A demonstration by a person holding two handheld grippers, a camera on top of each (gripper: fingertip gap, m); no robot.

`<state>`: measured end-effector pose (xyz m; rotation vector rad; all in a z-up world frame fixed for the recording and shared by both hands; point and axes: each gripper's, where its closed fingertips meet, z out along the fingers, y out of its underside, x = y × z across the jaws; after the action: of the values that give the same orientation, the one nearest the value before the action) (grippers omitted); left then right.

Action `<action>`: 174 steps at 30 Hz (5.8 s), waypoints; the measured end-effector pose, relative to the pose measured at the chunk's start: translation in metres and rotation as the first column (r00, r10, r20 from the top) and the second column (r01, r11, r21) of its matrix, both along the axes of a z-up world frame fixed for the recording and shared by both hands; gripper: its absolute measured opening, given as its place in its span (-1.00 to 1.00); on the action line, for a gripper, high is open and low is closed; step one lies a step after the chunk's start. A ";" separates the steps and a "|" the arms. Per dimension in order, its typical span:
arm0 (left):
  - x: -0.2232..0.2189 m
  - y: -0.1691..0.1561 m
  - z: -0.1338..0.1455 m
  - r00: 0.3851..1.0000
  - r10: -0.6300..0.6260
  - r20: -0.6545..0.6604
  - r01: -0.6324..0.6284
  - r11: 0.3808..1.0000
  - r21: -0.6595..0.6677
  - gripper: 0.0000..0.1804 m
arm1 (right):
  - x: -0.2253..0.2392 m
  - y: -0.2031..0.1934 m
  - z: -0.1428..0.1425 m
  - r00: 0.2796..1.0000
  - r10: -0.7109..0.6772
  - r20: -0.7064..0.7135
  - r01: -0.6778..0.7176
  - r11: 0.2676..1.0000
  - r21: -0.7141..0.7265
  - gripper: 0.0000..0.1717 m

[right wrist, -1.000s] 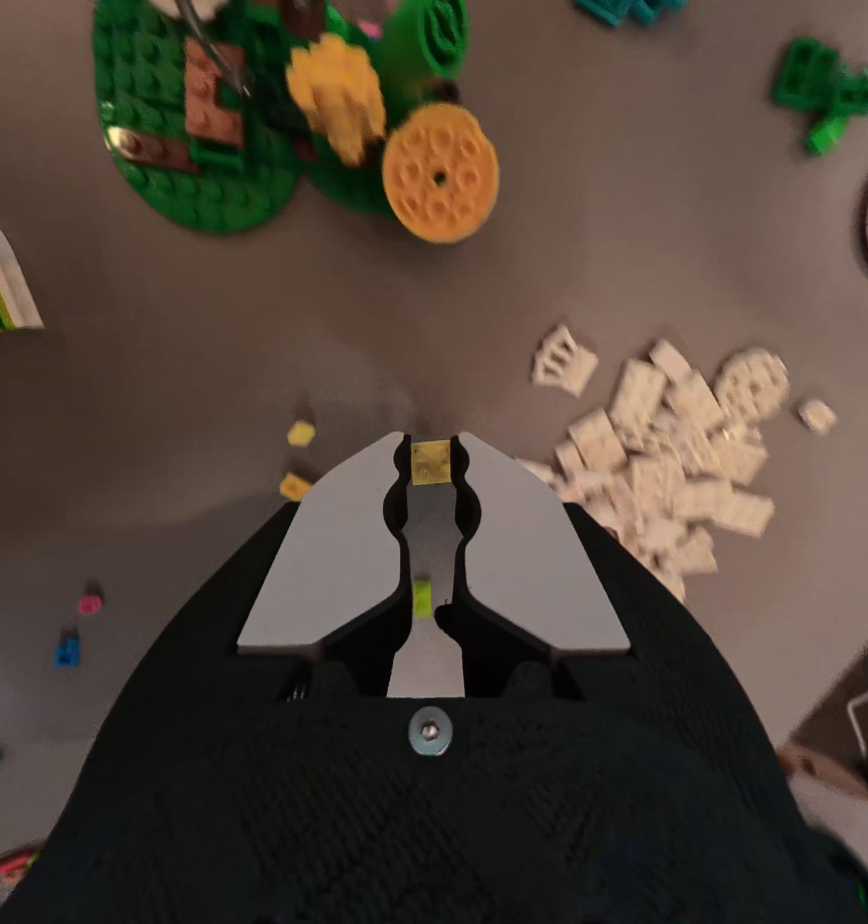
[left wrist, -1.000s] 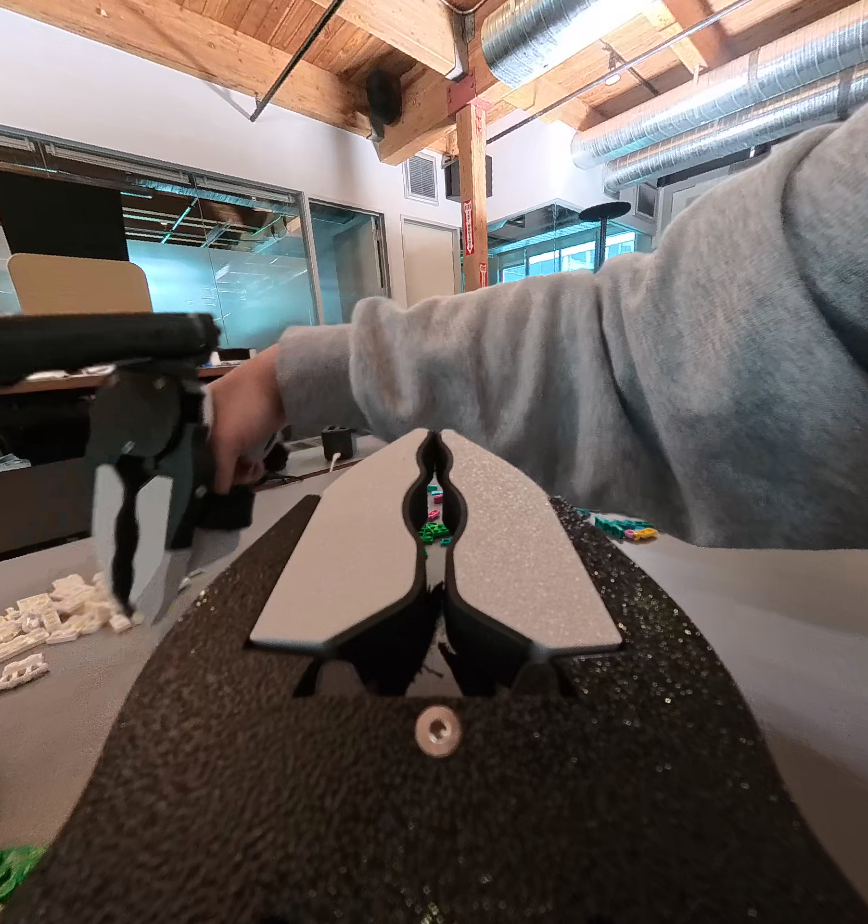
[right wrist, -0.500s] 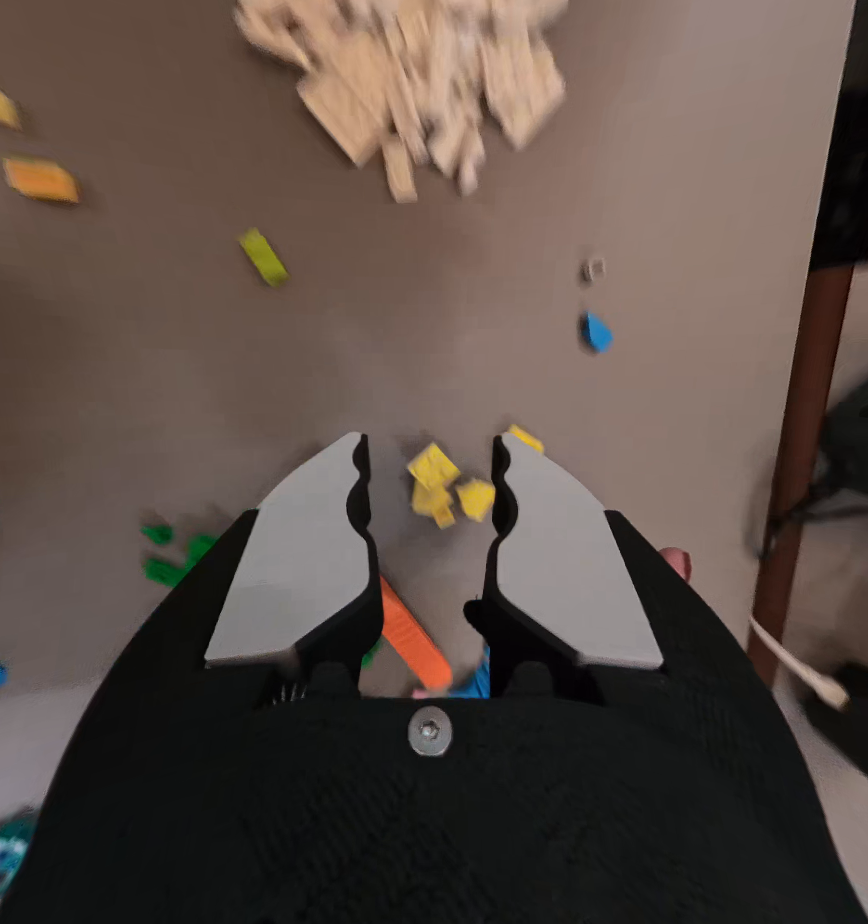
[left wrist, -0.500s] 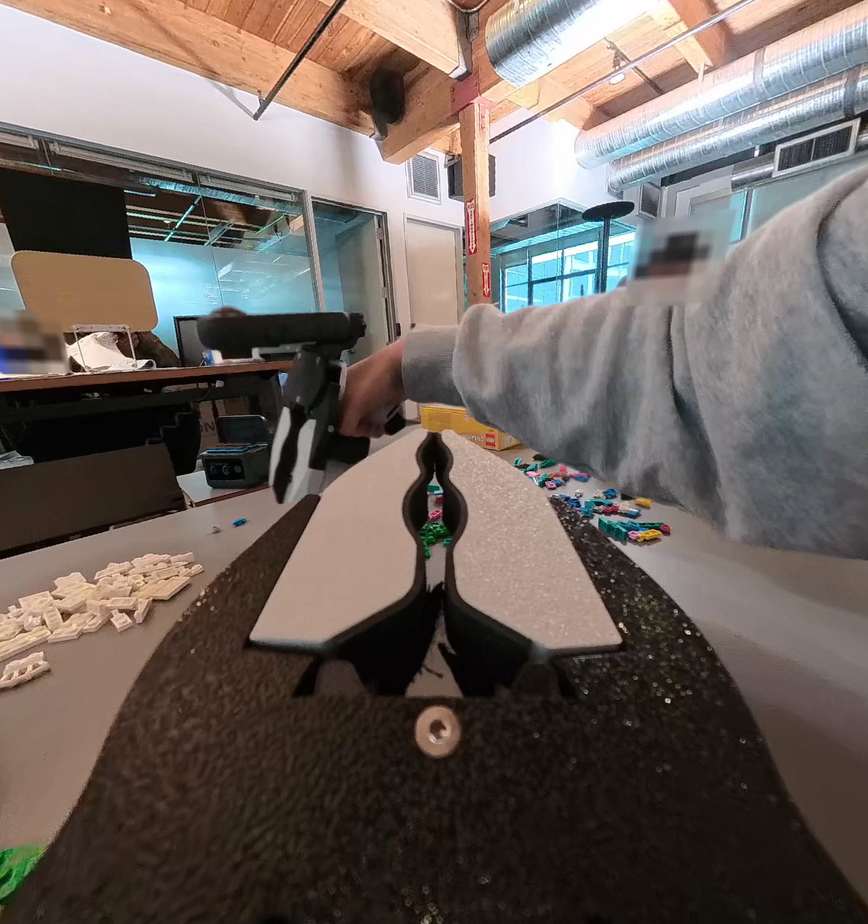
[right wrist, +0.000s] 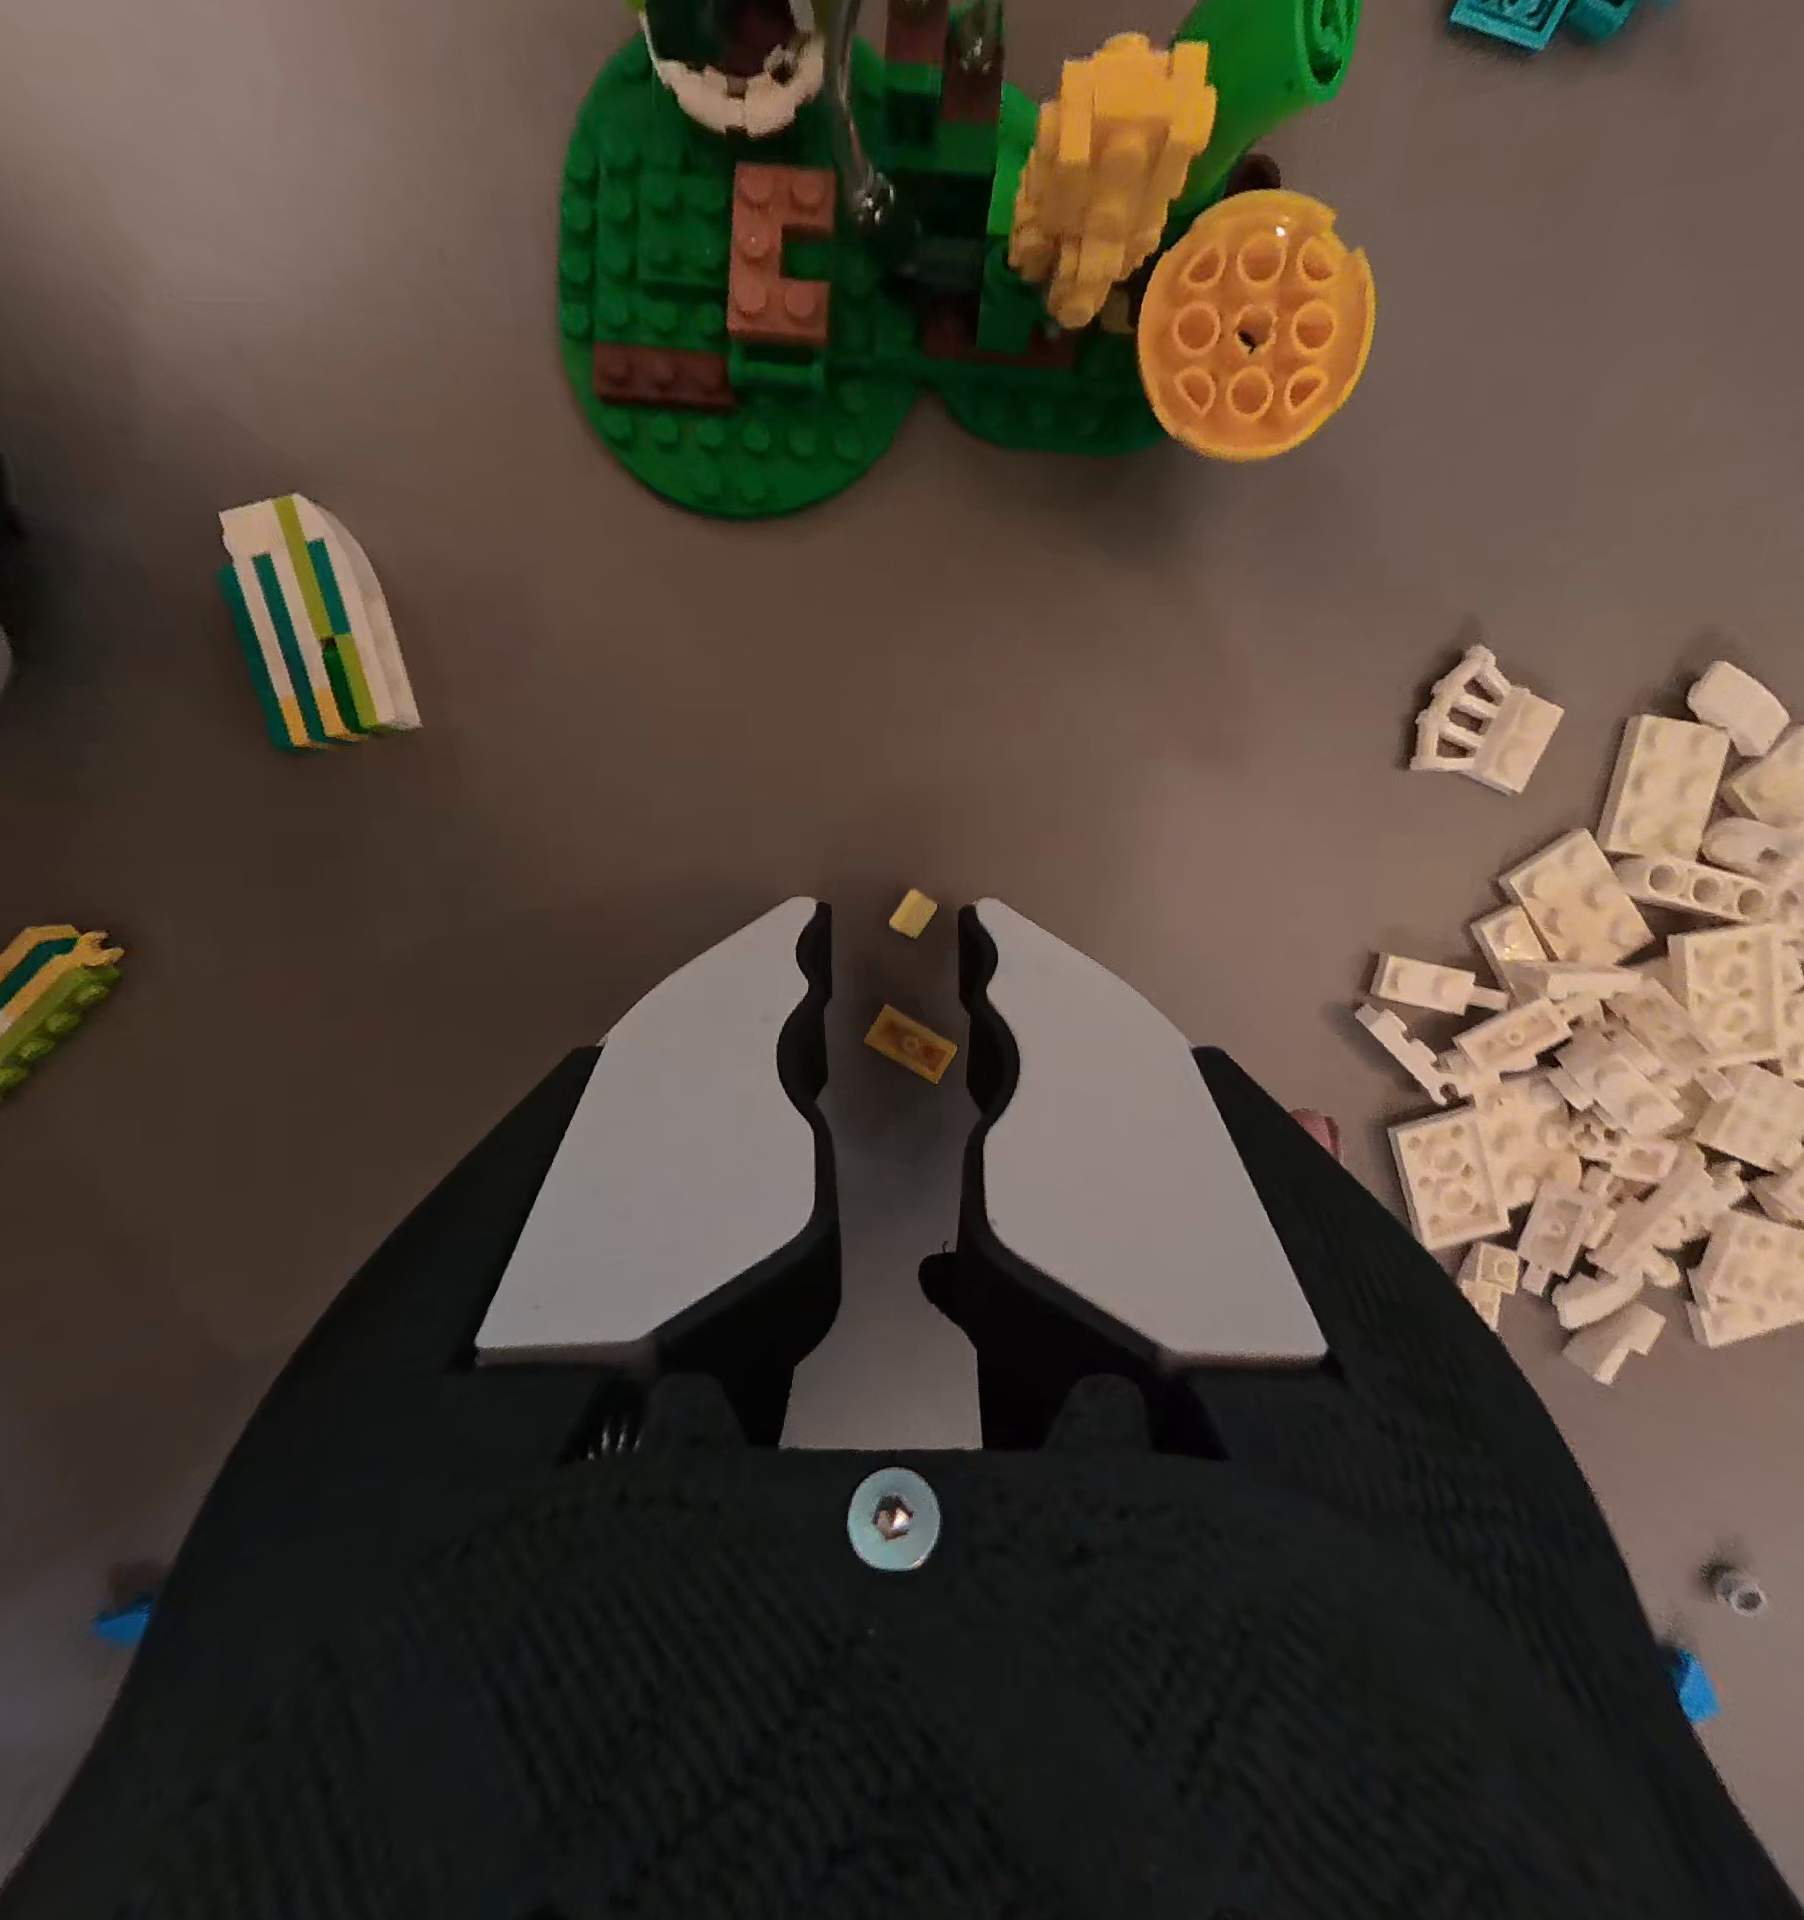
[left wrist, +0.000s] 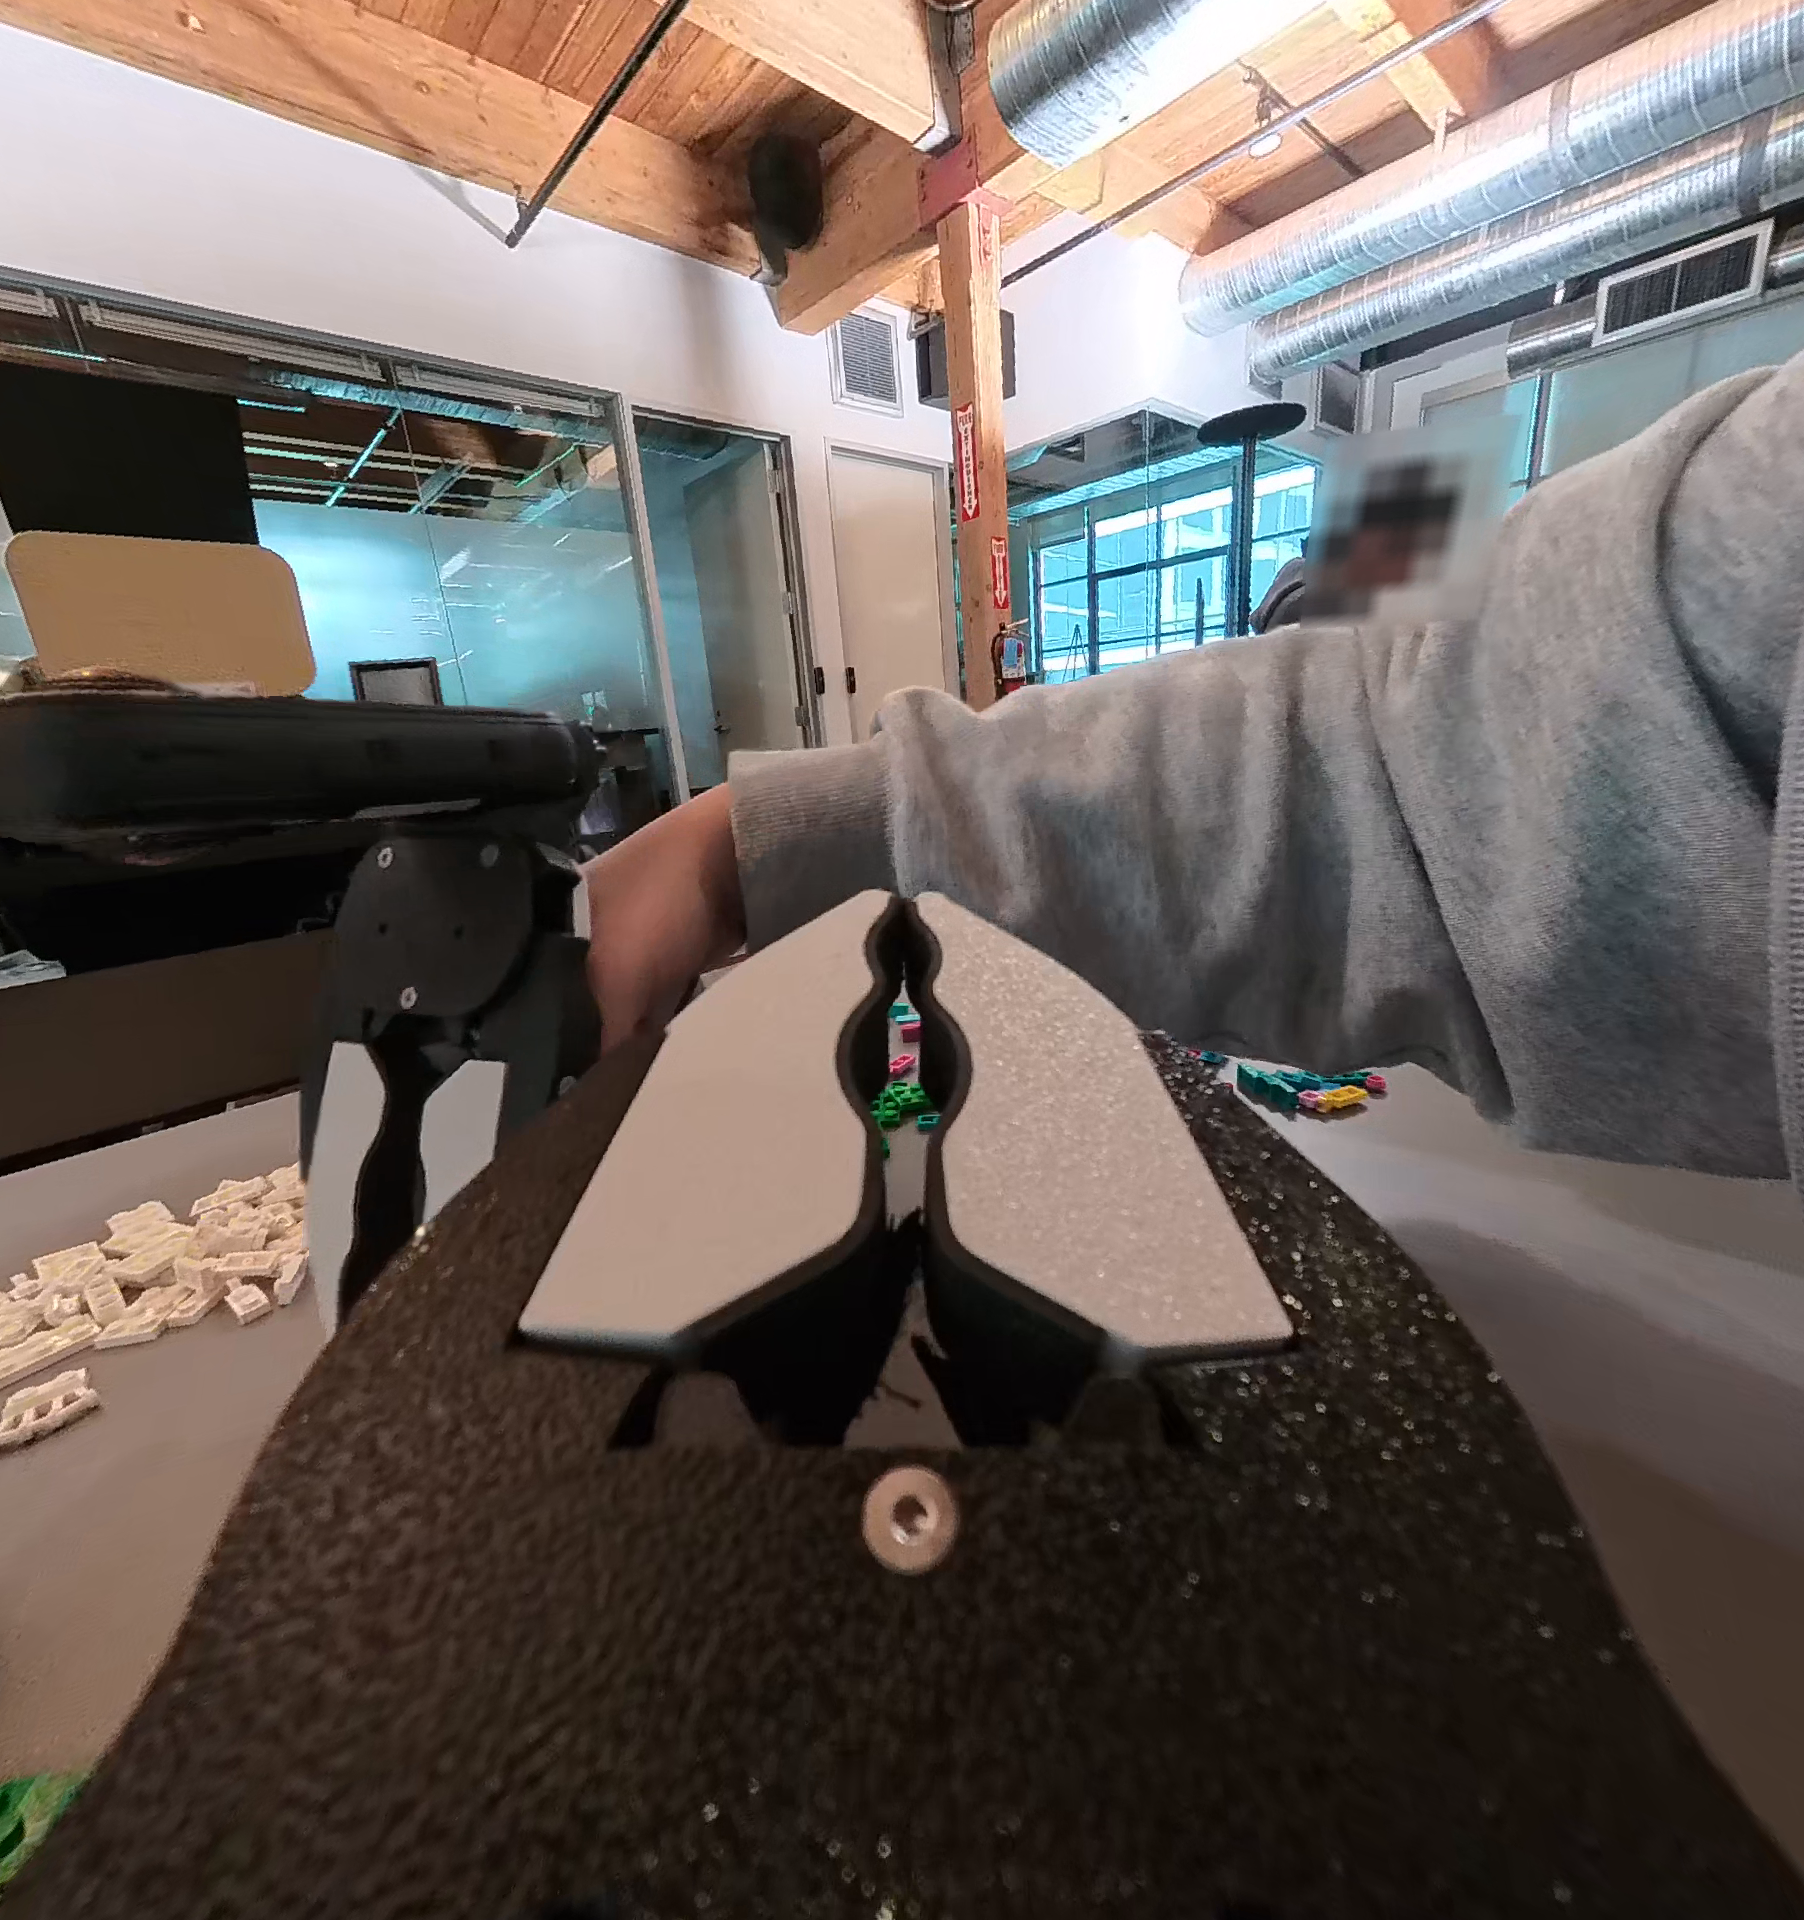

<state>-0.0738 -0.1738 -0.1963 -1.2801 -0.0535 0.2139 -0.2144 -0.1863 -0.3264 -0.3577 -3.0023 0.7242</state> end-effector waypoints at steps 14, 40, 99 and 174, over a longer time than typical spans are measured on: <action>0.001 0.001 0.000 1.000 -0.005 0.005 0.005 1.000 0.002 -1.00 | -0.050 0.159 0.023 0.911 -0.347 -0.223 0.393 0.894 0.214 -0.98; -0.001 0.000 0.001 0.999 -0.009 0.032 0.008 1.000 0.008 -1.00 | 0.001 0.025 -0.004 0.989 -0.135 0.062 0.138 0.989 -0.048 -0.72; -0.002 0.003 -0.020 0.848 -0.341 0.405 0.388 0.921 -0.036 -0.62 | 0.130 0.014 0.107 0.269 -0.417 -0.868 0.163 0.908 -0.386 -0.83; 0.060 0.010 -0.020 0.740 -0.616 0.268 0.660 0.742 -0.118 -0.90 | 0.195 0.013 0.118 0.946 -0.323 -0.029 0.121 0.433 -0.893 -0.82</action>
<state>-0.0135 -0.1640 -0.2159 -1.4522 0.2390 -0.5386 -0.0194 -0.1729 -0.2088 -0.6272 -2.0181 2.1031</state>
